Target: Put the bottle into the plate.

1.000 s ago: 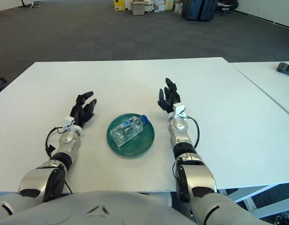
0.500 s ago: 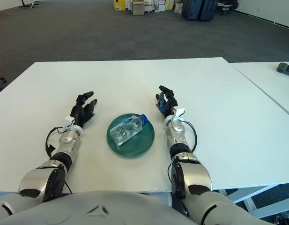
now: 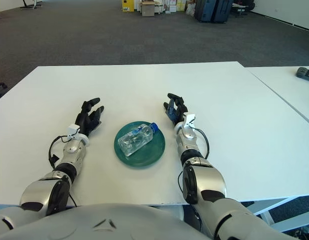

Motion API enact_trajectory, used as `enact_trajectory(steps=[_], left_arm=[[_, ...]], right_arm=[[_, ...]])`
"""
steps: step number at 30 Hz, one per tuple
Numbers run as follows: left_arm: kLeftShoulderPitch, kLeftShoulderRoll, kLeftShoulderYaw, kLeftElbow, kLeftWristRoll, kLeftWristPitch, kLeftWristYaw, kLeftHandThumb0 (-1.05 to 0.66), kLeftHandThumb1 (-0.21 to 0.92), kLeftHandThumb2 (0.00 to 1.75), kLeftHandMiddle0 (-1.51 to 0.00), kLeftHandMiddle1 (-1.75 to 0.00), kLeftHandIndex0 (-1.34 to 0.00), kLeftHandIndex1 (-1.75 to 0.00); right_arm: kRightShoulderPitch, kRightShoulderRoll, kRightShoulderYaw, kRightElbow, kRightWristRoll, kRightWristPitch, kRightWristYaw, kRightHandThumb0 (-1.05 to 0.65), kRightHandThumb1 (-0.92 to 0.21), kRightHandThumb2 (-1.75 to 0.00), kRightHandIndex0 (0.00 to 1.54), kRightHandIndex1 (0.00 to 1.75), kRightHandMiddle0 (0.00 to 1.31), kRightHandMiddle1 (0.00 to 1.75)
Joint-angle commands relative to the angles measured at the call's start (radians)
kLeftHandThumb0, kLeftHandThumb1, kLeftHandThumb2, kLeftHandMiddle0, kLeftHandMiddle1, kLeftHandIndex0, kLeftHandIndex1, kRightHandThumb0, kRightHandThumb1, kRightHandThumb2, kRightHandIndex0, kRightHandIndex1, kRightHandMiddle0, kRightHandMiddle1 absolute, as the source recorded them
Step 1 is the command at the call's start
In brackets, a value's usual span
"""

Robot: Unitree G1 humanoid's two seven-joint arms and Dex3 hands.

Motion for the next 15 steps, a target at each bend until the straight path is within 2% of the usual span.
enact_trajectory(steps=[1, 15], left_arm=[[0.032, 0.003, -0.002, 0.01, -0.001, 0.021, -0.01, -0.74, 0.92, 0.69, -0.49, -0.21, -0.01, -1.04], [0.035, 0.004, 0.0, -0.011, -0.007, 0.051, -0.011, -0.73, 0.92, 0.75, -0.49, -0.23, 0.0, -0.98]], right_arm=[[0.051, 0.011, 0.005, 0.041, -0.02, 0.03, -0.006, -0.8, -0.92, -0.94, 0.46, 0.1, 0.0, 0.91], [0.1, 0.028, 0.005, 0.04, -0.038, 0.013, -0.018, -0.78, -0.92, -0.95, 0.45, 0.08, 0.0, 0.87]])
